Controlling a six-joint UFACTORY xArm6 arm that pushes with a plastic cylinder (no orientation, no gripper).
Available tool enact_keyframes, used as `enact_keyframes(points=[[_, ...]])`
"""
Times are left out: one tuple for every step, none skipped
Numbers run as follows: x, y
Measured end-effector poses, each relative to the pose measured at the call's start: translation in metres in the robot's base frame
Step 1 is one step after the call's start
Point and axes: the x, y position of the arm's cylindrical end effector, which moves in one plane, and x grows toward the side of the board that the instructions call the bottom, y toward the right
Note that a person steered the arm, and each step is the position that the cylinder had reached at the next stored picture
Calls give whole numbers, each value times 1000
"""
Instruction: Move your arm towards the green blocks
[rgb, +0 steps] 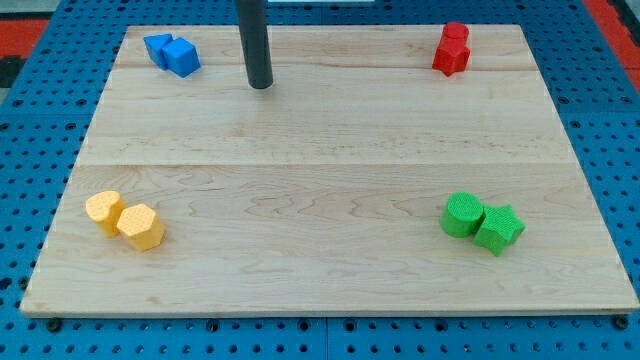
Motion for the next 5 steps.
enact_keyframes(points=[[0,10],[0,11],[0,11],[2,11],[30,11]])
